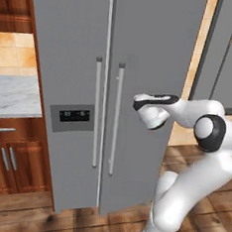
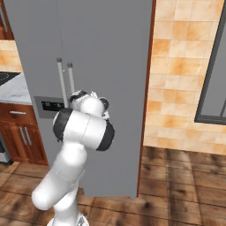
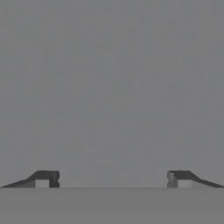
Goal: Place the tupperware on the top shelf of the fridge. Make space for the tupperware among the existing items by rearranging them on the shelves if needed. Close the fridge door when finished.
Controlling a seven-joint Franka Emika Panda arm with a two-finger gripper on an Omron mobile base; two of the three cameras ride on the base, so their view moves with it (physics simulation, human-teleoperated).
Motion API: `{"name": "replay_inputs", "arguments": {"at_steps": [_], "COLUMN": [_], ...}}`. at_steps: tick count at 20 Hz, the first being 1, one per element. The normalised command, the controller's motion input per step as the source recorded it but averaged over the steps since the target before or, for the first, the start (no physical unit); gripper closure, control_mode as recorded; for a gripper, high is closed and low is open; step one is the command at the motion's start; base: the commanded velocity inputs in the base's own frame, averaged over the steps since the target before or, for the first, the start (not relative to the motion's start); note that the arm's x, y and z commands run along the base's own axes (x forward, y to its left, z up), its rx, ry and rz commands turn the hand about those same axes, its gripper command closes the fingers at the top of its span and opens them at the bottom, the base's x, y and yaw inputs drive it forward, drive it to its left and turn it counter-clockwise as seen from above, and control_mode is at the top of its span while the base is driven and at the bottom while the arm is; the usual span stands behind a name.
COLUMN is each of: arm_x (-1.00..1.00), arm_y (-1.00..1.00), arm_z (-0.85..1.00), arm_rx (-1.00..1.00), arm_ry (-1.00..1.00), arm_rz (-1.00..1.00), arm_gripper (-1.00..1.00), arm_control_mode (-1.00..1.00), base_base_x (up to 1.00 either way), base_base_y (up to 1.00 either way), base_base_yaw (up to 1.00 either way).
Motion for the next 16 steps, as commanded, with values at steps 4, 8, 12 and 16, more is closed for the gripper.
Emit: {"name": "replay_inputs", "arguments": {"at_steps": [4, 8, 12, 16], "arm_x": [0.55, 0.64, 0.88, 1.00], "arm_y": [0.18, 0.03, -0.17, -0.59], "arm_z": [0.22, 0.13, 0.29, 0.39], "arm_rx": [-0.14, -0.09, 0.00, 0.07], "arm_ry": [0.17, 0.13, 0.16, 0.11], "arm_rz": [-0.31, -0.31, -0.21, -0.10], "arm_gripper": [-1.00, -1.00, -1.00, -1.00], "arm_control_mode": [-1.00, -1.00, -1.00, -1.00], "base_base_x": [0.00, 0.00, 0.00, 0.00], "base_base_y": [0.00, 0.00, 0.00, 0.00], "base_base_yaw": [0.00, 0.00, 0.00, 0.00]}}
